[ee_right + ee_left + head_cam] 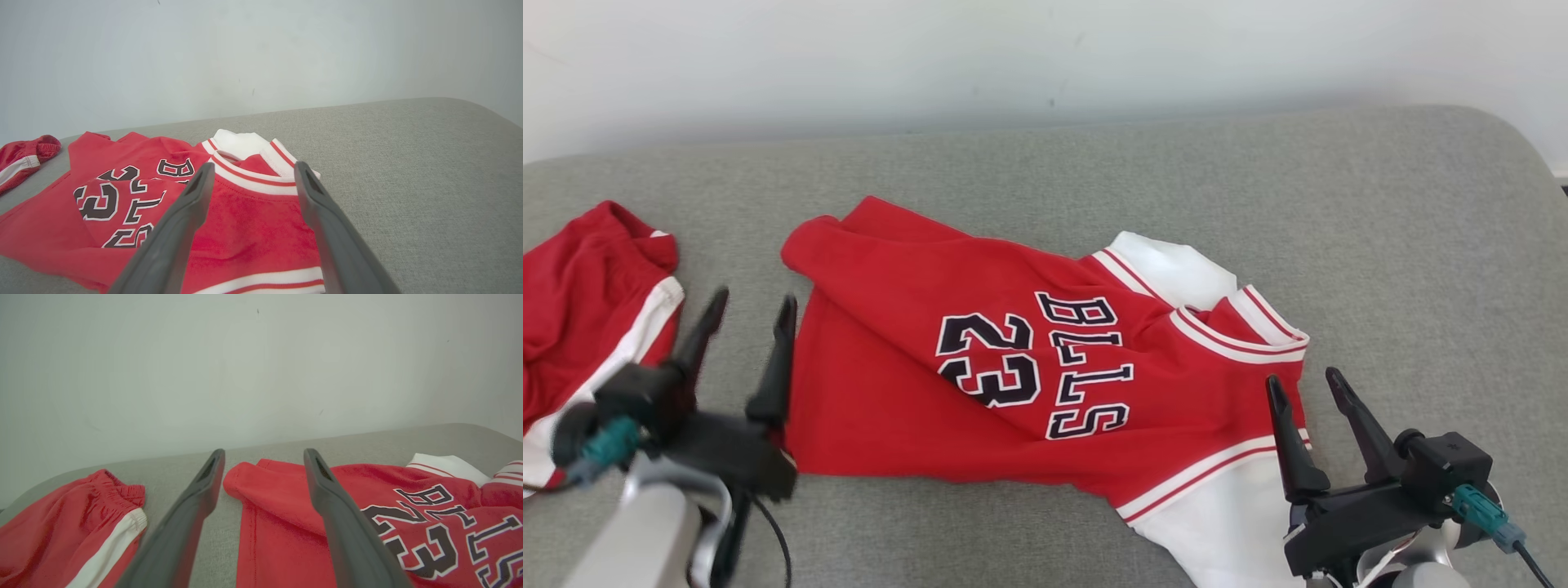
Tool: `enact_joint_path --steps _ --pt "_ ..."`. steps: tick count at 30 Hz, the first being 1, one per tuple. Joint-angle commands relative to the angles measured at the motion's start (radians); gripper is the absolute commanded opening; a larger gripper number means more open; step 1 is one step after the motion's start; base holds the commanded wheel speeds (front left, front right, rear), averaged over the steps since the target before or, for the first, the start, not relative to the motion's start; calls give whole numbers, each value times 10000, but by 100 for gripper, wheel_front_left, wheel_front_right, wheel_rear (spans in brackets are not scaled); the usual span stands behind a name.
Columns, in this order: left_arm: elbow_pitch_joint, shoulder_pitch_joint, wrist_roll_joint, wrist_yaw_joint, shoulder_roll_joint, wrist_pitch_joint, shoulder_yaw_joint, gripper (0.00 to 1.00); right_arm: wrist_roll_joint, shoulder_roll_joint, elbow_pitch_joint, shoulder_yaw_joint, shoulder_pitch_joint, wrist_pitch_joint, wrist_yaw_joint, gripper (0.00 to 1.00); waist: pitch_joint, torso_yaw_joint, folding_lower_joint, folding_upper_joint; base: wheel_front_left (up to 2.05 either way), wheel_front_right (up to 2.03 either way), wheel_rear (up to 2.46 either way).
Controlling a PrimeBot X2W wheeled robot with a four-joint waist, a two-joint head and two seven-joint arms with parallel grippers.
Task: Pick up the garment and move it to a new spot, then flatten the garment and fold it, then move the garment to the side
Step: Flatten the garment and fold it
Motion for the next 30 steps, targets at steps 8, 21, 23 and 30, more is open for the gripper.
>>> enact_joint_path --steps 8,21,23,30 --pt "97 1349 89 71 -448 -41 43 100 -22 -156 -254 -93 215 250 1 100 -67 352 2 1 0 0 0" --pt "2205 1302 -280 -551 -885 -42 76 100 -65 -183 -385 -45 -38 423 1 100 281 106 2 1 0 0 0" --pt "2458 1238 -251 -631 -939 -42 54 100 -78 -184 -384 -68 -31 409 1 100 309 80 2 1 0 0 0" --pt "2835 1074 -175 -805 -1120 -42 77 42 -109 -145 -368 -73 -50 374 1 100 328 42 2 1 0 0 0"
